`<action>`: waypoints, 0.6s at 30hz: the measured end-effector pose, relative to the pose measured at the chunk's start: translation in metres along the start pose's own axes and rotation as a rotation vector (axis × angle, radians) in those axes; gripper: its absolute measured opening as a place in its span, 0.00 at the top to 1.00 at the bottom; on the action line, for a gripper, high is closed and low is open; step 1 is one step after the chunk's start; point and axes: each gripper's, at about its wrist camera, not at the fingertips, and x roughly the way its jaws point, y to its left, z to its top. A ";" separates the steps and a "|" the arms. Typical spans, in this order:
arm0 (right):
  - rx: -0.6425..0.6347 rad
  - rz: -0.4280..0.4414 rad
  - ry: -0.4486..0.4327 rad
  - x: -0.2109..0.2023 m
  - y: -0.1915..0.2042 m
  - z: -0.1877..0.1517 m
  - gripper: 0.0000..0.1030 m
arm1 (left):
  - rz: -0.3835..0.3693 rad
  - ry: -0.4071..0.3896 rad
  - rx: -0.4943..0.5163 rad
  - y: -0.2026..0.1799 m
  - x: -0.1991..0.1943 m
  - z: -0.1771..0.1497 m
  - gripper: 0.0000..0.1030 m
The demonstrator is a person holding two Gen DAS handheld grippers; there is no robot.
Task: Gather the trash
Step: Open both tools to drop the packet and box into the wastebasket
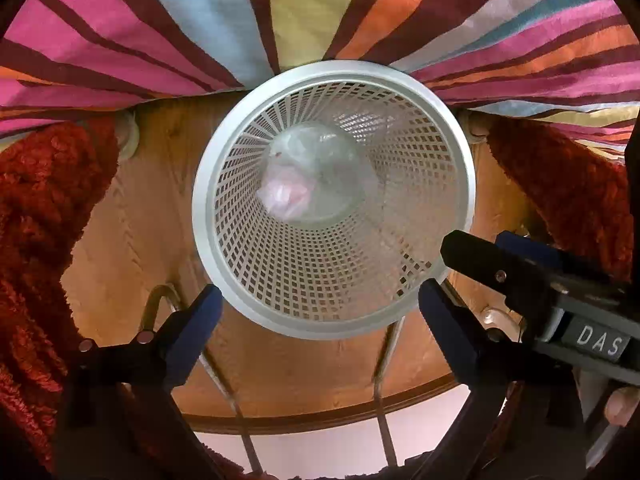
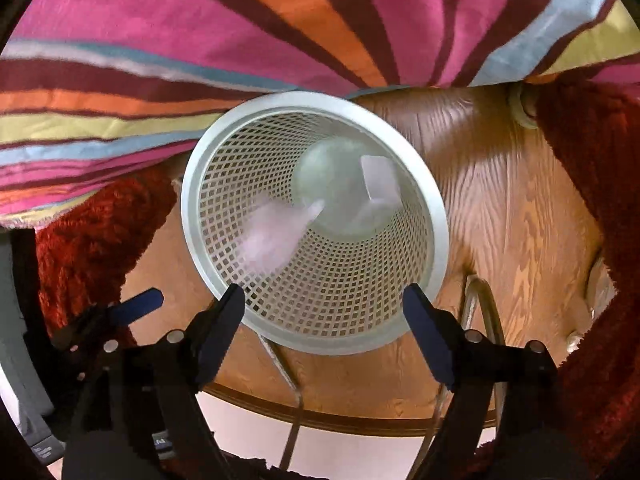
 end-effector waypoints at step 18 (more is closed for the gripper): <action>0.047 0.007 -0.105 -0.023 -0.006 -0.012 0.19 | -0.014 -0.168 -0.031 0.008 -0.041 -0.011 0.07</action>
